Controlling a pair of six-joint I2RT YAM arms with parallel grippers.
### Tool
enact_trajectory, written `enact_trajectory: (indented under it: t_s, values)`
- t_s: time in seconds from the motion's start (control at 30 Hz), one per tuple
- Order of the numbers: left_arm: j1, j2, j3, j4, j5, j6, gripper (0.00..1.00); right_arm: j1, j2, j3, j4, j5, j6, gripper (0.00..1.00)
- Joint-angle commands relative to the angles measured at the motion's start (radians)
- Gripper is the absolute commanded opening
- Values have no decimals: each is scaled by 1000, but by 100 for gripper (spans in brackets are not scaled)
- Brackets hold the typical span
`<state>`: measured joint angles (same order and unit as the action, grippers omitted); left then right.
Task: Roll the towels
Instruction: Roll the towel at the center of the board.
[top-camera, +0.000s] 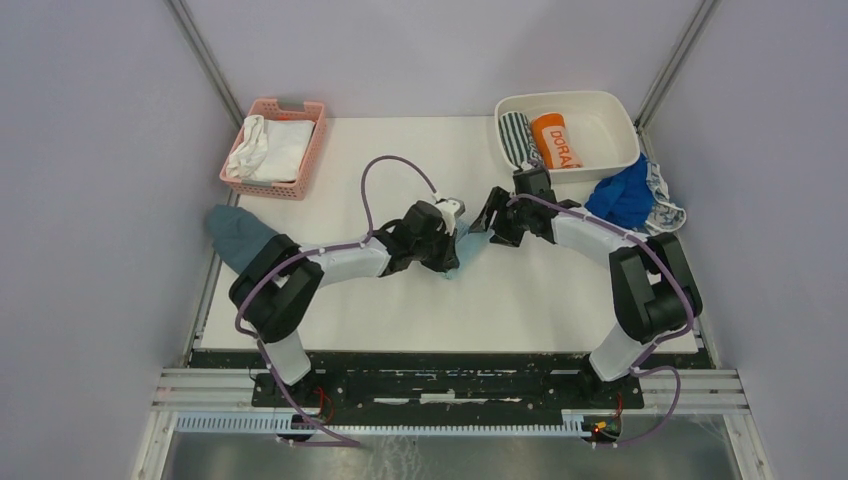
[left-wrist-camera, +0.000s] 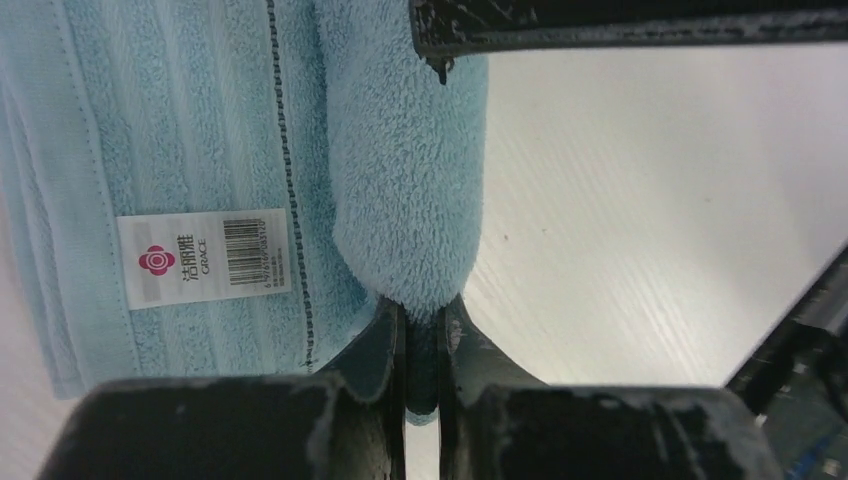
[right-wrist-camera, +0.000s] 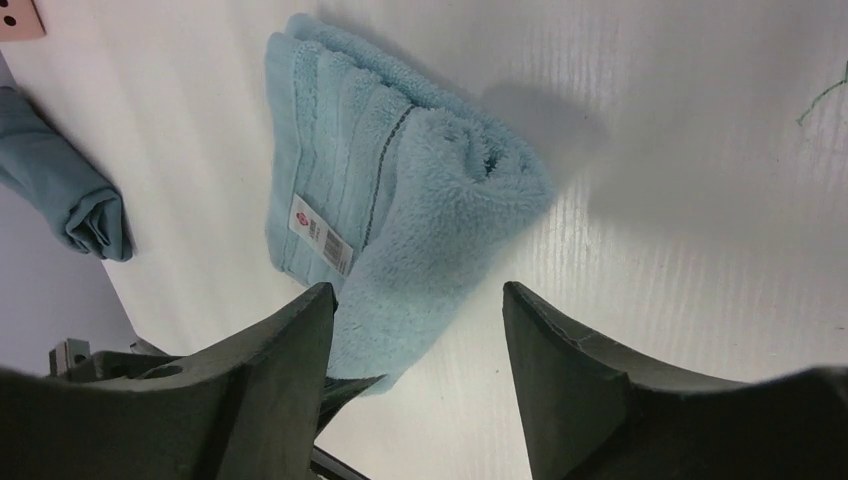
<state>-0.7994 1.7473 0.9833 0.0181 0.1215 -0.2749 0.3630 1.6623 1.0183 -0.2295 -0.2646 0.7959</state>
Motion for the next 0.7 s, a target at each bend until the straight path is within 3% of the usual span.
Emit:
enact_trajectory:
  t_s: [0.0, 0.17, 0.4, 0.67]
  values:
    - [73, 11, -20, 49, 299, -194, 3, 1, -3, -30, 116, 9, 50, 72]
    - [148, 38, -86, 168, 434, -349, 3, 1, 50, -36, 175, 6, 88, 74]
    - [178, 61, -187, 308, 439, -506, 3, 1, 103, -76, 213, -16, 114, 73]
    - [195, 99, -235, 335, 426, -589, 3, 9, 136, -79, 173, -22, 82, 62]
